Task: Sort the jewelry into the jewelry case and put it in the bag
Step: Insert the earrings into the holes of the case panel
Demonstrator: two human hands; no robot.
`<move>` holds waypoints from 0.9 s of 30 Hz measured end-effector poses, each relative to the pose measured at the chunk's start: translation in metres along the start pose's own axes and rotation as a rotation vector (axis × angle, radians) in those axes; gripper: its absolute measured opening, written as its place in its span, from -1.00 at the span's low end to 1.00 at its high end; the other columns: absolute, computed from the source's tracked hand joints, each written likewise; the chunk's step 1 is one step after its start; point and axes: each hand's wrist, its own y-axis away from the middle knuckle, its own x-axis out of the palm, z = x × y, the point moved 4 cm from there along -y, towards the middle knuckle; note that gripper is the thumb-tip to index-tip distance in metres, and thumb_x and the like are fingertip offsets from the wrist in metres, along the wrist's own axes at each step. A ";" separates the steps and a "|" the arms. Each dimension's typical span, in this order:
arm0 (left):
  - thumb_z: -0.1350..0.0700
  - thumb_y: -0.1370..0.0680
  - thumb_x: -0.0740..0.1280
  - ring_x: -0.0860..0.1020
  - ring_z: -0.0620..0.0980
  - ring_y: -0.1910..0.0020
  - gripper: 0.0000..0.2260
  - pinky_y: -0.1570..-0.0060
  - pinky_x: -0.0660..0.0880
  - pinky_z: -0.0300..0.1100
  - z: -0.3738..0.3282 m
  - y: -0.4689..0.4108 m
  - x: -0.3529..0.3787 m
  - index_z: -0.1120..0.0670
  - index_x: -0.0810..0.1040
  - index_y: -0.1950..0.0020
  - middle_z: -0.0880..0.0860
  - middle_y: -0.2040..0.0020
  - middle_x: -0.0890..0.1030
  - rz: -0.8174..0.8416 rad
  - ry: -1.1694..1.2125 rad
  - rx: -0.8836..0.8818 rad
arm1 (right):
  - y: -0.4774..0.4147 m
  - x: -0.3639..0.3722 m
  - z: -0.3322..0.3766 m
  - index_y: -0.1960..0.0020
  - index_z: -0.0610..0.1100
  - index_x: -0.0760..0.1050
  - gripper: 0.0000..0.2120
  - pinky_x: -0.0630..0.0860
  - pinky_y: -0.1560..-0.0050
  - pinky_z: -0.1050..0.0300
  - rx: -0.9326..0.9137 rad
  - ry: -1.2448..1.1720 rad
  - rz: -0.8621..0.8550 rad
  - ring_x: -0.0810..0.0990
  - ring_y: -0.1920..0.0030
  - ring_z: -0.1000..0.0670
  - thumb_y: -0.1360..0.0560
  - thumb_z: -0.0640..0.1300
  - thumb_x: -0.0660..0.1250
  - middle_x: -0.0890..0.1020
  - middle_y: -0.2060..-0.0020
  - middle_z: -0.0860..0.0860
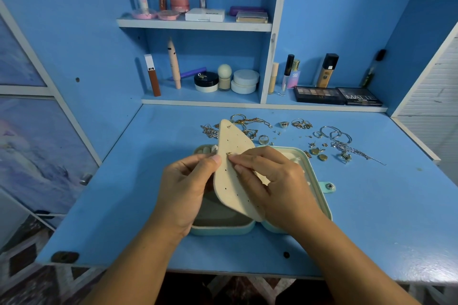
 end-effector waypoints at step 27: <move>-0.03 -0.39 0.43 0.64 -0.12 0.22 -0.88 0.19 0.56 -0.24 -0.005 0.006 0.000 -0.04 0.73 0.18 0.02 0.24 0.71 0.047 -0.141 0.098 | 0.000 -0.001 -0.005 -0.08 -0.15 0.65 -0.83 0.47 0.01 0.36 0.044 -0.053 0.020 0.59 0.08 0.16 -0.52 -0.20 0.35 0.64 0.07 0.00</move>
